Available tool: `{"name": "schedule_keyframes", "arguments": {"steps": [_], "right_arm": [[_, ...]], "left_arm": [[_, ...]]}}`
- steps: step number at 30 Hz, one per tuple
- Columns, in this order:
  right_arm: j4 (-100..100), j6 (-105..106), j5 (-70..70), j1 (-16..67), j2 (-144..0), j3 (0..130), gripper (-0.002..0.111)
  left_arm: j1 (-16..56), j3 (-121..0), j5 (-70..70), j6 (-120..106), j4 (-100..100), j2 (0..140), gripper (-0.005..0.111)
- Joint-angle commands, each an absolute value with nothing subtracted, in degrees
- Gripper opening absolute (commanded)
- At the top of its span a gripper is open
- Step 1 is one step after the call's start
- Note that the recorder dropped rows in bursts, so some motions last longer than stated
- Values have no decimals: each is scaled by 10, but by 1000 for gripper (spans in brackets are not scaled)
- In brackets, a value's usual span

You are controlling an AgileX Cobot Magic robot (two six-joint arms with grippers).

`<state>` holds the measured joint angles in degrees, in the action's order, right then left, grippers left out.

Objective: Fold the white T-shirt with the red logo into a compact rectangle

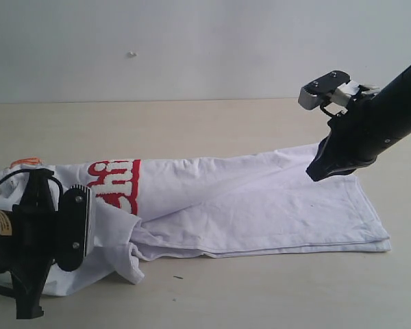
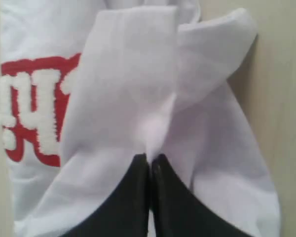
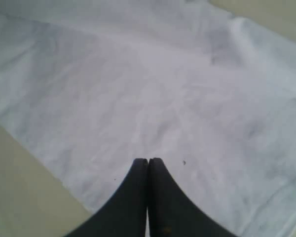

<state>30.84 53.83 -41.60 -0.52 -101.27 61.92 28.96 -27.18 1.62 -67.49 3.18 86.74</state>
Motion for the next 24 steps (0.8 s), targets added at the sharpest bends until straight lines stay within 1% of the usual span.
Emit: {"name": "schedule_keyframes", "arguments": {"steps": [1, 6, 10, 15, 22, 23, 24], "right_arm": [[313, 544, -410, -7, -1007, 622, 0], [313, 544, -415, -7, -1007, 622, 0], [313, 544, -421, -7, -1007, 622, 0], [315, 544, -421, -7, -1007, 622, 0], [315, 544, -420, -7, -1007, 622, 0], [315, 544, -420, -7, -1007, 622, 0], [315, 544, -419, -7, -1007, 622, 0]], "left_arm": [[293, -272, 28, -701, 32, 827, 0], [282, -285, 53, -706, 32, 801, 0], [251, -314, 66, -706, 33, 823, 0], [219, -368, 84, -706, 34, 891, 0], [216, -442, 142, -702, 34, 1004, 0], [216, -454, 147, -702, 36, 1018, 1], [215, -475, 151, -702, 52, 1038, 6]]}}
